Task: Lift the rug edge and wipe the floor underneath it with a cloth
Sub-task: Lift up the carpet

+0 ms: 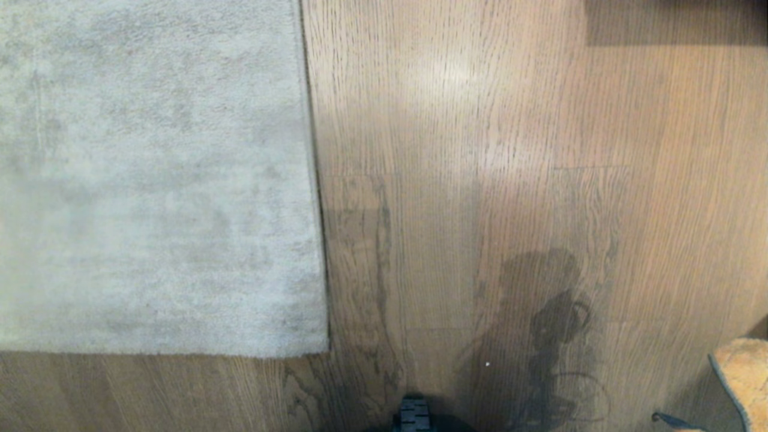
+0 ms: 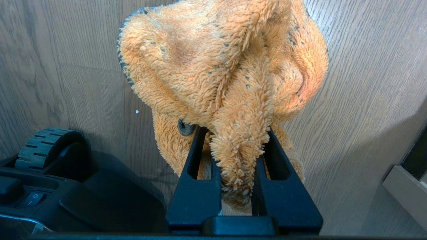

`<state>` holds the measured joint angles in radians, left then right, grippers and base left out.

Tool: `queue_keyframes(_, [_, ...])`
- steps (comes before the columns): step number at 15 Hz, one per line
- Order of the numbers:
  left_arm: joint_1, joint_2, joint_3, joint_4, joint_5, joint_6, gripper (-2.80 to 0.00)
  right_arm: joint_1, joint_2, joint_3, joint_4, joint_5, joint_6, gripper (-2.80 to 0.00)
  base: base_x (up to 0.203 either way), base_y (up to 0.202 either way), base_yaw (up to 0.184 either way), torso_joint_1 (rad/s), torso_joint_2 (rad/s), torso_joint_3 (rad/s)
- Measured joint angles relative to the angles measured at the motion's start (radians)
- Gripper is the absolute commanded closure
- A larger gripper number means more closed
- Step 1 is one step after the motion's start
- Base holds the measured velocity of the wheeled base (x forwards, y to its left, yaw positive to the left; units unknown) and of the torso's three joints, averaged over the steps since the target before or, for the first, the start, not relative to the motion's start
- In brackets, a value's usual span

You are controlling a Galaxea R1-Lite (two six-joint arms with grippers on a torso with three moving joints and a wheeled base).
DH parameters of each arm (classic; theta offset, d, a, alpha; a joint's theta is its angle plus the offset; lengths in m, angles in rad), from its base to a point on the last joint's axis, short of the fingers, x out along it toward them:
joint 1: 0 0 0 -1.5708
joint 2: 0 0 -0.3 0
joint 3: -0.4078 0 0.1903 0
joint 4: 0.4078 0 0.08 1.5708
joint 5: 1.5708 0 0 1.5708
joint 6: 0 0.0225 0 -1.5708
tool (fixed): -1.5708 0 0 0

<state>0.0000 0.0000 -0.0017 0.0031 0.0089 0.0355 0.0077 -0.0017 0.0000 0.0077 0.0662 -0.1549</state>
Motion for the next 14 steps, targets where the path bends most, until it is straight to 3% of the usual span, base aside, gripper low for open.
queue_keyframes(14, [0.000, 0.029, -0.003, 0.007, 0.001, -0.013, 0.00, 0.000, 0.000, 0.000, 0.000, 0.000, 0.000, 0.00, 0.000, 0.000, 0.000, 0.000, 0.00, 0.000])
